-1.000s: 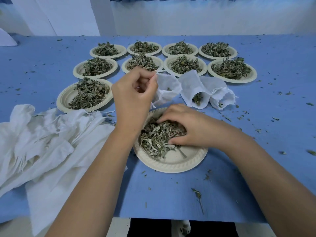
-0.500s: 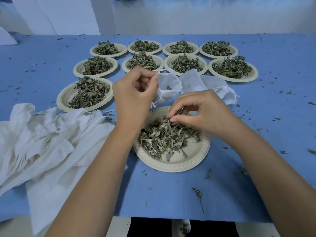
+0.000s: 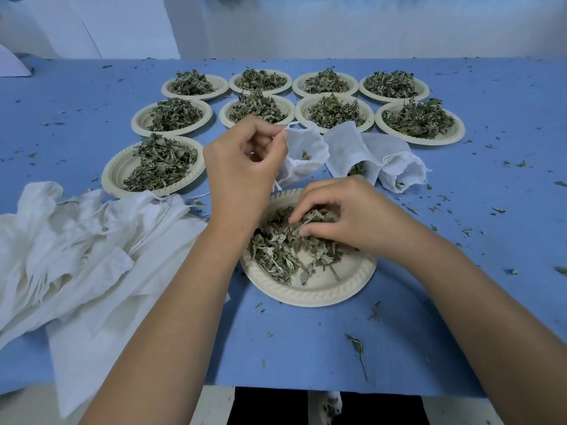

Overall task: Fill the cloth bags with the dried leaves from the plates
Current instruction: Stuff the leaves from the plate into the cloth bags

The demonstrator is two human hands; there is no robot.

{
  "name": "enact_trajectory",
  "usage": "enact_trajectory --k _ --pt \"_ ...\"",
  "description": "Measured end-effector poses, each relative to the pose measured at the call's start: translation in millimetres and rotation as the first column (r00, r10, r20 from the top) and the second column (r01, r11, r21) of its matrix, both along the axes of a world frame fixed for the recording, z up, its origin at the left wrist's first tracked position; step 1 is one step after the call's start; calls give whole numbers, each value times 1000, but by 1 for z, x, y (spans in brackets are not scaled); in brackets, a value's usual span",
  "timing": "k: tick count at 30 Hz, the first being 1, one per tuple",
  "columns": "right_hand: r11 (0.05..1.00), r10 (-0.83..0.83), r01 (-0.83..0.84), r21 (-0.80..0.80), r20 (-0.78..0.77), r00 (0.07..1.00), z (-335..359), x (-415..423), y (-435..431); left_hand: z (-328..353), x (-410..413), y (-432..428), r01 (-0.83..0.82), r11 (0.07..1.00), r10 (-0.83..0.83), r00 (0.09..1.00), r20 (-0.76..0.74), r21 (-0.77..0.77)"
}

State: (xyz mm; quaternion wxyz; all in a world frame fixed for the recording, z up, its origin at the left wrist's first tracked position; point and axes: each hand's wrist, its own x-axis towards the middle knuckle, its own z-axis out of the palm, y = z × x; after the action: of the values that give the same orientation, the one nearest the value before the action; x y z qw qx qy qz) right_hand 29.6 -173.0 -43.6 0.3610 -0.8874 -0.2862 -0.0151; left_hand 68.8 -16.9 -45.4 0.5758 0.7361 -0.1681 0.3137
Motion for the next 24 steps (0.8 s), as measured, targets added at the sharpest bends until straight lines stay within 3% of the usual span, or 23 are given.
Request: enact_trajectory --k 5,8,14,19,22,24 --pt "961 -125 135 241 -56 991 7 -3 -7 1 -1 1 12 1000 -11 1000 -16 15" --pt "878 -120 159 452 -112 986 9 -3 -9 0 -1 1 18 1000 -18 1000 -21 18" --pt "713 -188 139 687 -4 982 12 -6 -3 -2 -1 0 69 996 -67 997 -47 60" --pt "652 -333 220 726 14 943 5 -5 0 -3 -2 -3 180 977 -172 982 -80 113" --pt "680 -439 283 677 66 896 1 -4 1 -4 -3 -2 228 967 -217 971 -97 116" --pt "770 -487 308 558 204 849 -2 -2 2 -4 -4 -3 248 963 -237 966 -106 109"
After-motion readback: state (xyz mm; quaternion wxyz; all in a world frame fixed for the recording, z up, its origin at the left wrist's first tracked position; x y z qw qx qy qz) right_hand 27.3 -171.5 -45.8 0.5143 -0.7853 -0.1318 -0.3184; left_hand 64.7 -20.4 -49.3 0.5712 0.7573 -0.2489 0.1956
